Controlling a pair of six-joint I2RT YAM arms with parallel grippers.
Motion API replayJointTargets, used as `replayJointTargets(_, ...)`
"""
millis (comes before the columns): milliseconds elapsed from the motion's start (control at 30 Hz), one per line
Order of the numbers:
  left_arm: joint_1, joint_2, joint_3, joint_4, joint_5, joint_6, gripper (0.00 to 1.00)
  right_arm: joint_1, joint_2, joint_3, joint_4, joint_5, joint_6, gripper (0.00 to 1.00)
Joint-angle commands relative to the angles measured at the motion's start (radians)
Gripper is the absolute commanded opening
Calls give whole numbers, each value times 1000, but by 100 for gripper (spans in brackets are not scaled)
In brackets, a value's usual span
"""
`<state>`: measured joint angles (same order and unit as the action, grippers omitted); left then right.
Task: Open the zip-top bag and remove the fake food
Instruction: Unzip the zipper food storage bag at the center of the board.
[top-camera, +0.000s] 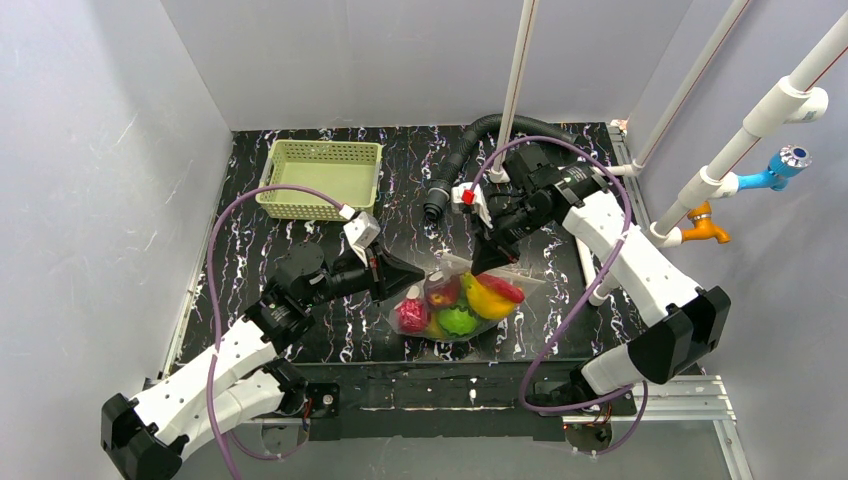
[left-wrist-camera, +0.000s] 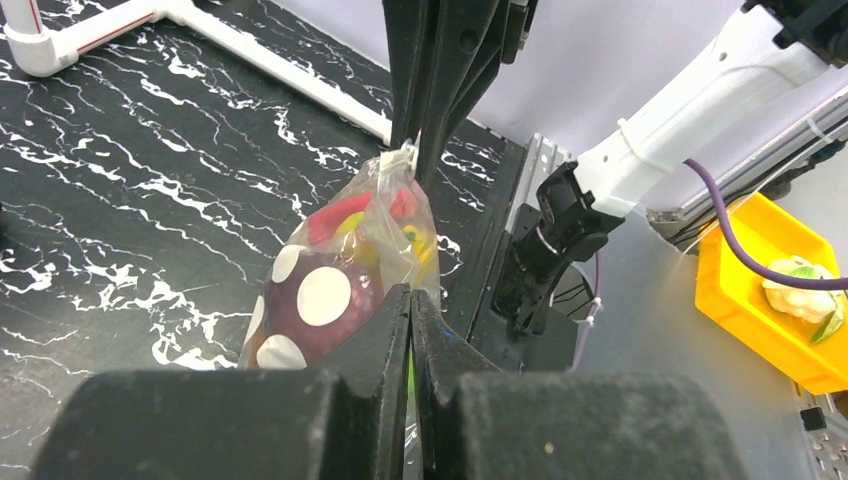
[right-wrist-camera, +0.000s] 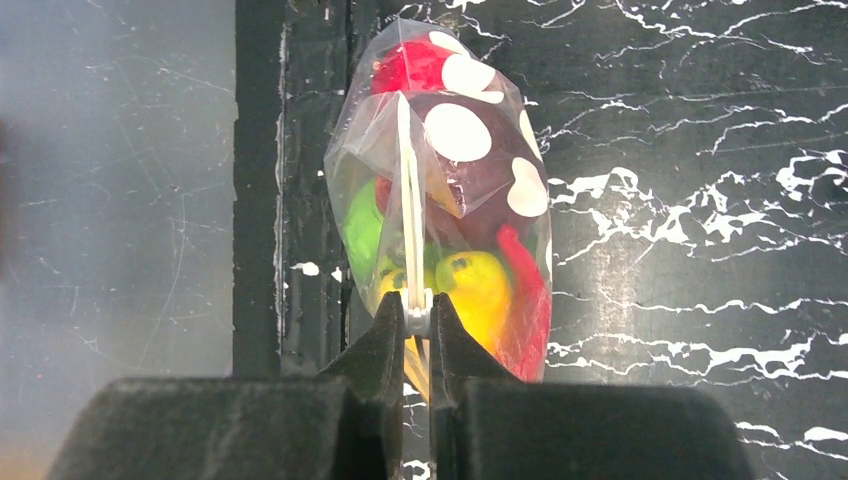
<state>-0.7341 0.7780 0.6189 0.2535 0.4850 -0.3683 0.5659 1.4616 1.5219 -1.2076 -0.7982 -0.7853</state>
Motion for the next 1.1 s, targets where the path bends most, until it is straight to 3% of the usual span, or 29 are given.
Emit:
replayJointTargets(0,7,-9,34,-43,-32,49,0,-9,-46,30,-17,42,-5,1)
replayJointTargets(800,17,-79,4,-195,-189,131,0,-85,-92,-39,5,121,-9,1)
replayJointTargets(967,16,-77,-6,-139,-173,105,1,-91,-93,-39,-8,98,-13,1)
replayJointTargets(1067,16,-14,-20,28,-62,46,46,-90,-68,-8,-39,38,-25,1)
